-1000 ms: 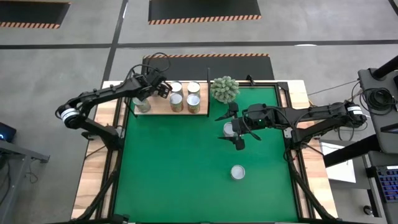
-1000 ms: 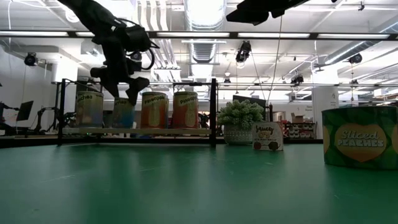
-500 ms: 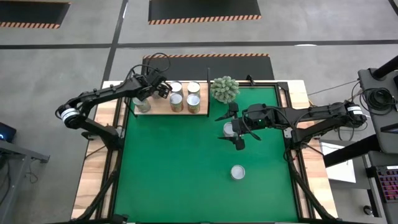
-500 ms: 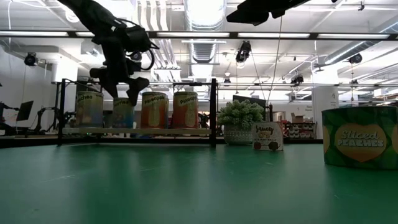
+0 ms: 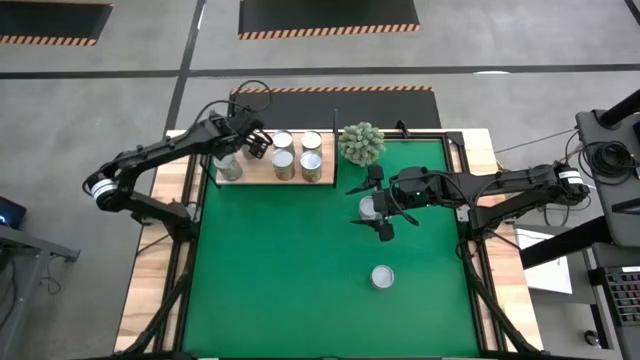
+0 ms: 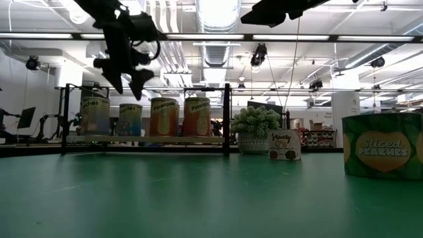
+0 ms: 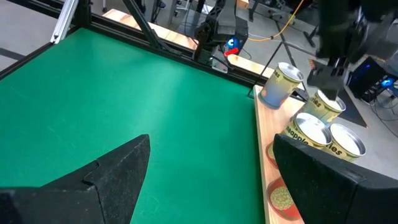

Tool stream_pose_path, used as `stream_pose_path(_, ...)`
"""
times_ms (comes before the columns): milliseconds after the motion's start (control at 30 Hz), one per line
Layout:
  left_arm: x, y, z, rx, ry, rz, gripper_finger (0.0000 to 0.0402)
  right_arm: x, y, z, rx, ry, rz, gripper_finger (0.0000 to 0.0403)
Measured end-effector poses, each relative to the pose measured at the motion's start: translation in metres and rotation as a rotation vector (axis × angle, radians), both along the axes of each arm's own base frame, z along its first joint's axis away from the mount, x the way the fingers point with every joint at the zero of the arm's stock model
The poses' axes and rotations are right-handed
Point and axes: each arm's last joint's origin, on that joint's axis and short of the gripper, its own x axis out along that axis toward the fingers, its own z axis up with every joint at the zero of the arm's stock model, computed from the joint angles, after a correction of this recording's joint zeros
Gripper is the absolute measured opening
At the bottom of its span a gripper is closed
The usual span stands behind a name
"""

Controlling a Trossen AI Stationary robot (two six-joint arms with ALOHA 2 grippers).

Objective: Pick and place cans onto a shelf
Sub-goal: Put the canned cherries on the shelf

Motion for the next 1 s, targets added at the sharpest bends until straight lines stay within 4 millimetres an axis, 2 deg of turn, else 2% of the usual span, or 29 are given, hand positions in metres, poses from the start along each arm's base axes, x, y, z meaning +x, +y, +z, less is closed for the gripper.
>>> stream_pose_path(167, -0.001, -0.004, 0.023, -0.066, 0.007, -0.115, 0.0345, 0.0, 0.0, 0.0, 0.0, 0.0, 0.0, 0.0328)
stream_pose_path(267, 0.003, -0.005, 0.029, -0.126, -0.047, -0.232, 0.0319, 0.0, 0.0, 0.0, 0.0, 0.0, 0.0, 0.0328)
stream_pose_path(333, 0.005, -0.003, 0.031, -0.153, -0.074, -0.282, 0.0288, 0.0, 0.0, 0.0, 0.0, 0.0, 0.0, 0.0328)
stream_pose_path(467, 0.002, 0.003, 0.025, -0.185, -0.053, -0.282, 0.0196, 0.0, 0.0, 0.0, 0.0, 0.0, -0.001, 0.0328)
stream_pose_path(633, -0.005, 0.018, 0.013, -0.208, -0.01, -0.238, 0.004, 0.0, 0.0, 0.0, 0.0, 0.0, -0.001, 0.0328)
stream_pose_path(667, -0.007, 0.021, 0.011, -0.209, -0.008, -0.229, 0.0021, 0.0, 0.0, 0.0, 0.0, 0.0, -0.001, 0.0328)
stream_pose_path(700, -0.009, 0.023, 0.009, -0.21, -0.007, -0.221, 0.0013, 0.0, 0.0, 0.0, 0.0, 0.0, -0.001, 0.0328)
stream_pose_path(867, -0.013, 0.03, 0.001, -0.21, 0.01, -0.213, 0.0026, 0.0, 0.0, 0.0, -0.004, -0.001, 0.0, 0.0328)
stream_pose_path(1000, -0.012, 0.031, -0.007, -0.218, 0.017, -0.213, 0.0008, 0.0, 0.0, 0.0, -0.006, -0.001, 0.001, 0.0328)
